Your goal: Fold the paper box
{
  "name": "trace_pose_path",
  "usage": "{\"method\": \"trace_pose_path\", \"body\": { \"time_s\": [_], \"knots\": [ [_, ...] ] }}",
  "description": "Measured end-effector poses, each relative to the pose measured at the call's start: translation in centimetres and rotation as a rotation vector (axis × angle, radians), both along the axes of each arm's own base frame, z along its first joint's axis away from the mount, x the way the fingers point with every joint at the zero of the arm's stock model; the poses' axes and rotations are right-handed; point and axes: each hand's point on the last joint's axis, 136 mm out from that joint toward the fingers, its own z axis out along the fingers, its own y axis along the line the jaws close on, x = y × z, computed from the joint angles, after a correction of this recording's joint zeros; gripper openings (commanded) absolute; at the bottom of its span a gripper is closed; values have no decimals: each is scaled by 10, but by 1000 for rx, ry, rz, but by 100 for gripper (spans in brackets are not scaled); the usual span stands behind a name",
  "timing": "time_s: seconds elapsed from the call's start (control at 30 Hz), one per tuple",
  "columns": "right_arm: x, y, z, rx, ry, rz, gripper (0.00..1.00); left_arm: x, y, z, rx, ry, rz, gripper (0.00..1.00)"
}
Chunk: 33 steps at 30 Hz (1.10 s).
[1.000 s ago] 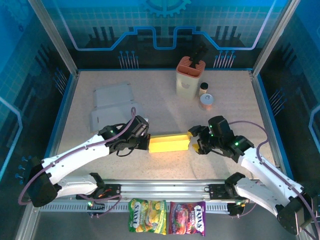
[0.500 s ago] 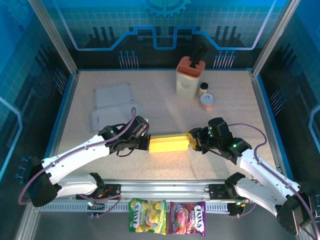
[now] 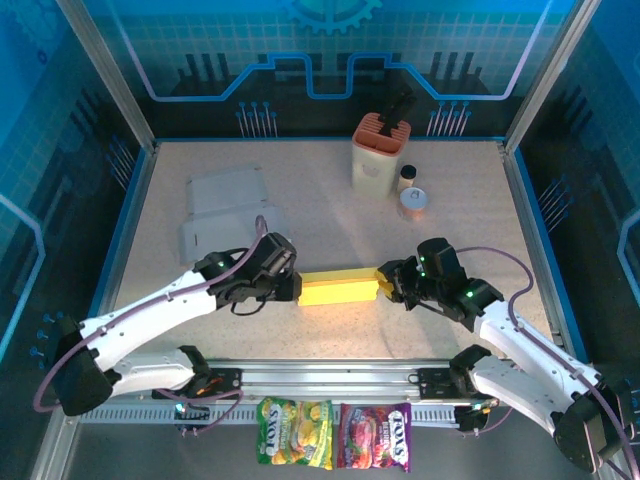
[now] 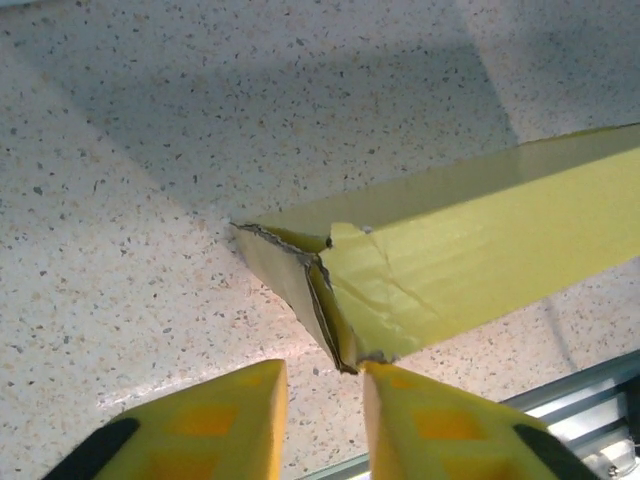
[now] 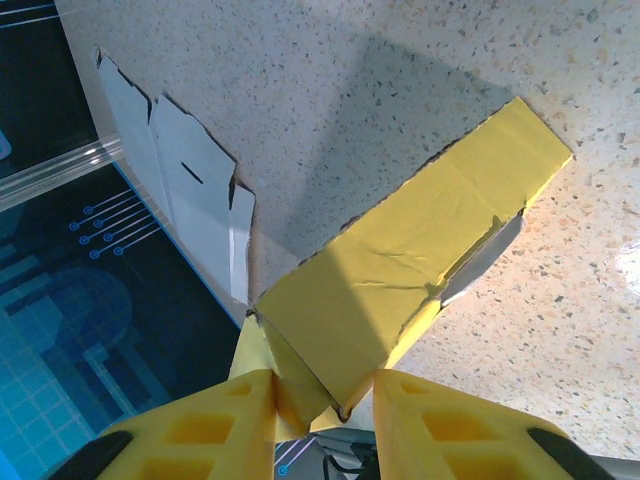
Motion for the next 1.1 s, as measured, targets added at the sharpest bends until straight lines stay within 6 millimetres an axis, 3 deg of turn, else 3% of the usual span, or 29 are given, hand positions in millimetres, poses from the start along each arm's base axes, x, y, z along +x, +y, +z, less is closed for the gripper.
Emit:
{"method": "trace_pose_path", "body": {
  "time_s": [0.17, 0.3, 0.5, 0.83, 1.1],
  "knots": [
    [0, 0, -1, -6, -2, 6, 30, 6, -1, 21, -103, 5, 71, 37],
    [-1, -1, -3, -13, 3, 9, 29, 21, 4, 26, -200, 47, 168, 37],
    [0, 0, -3, -22, 4, 16, 29, 26, 2, 19, -268, 121, 207, 33],
    [0, 1, -3, -25, 9, 26, 29, 12, 1, -7, -263, 207, 202, 26],
    [-1, 1, -4, -31, 14, 31, 29, 12, 0, -11, -289, 191, 193, 21]
  ]
}}
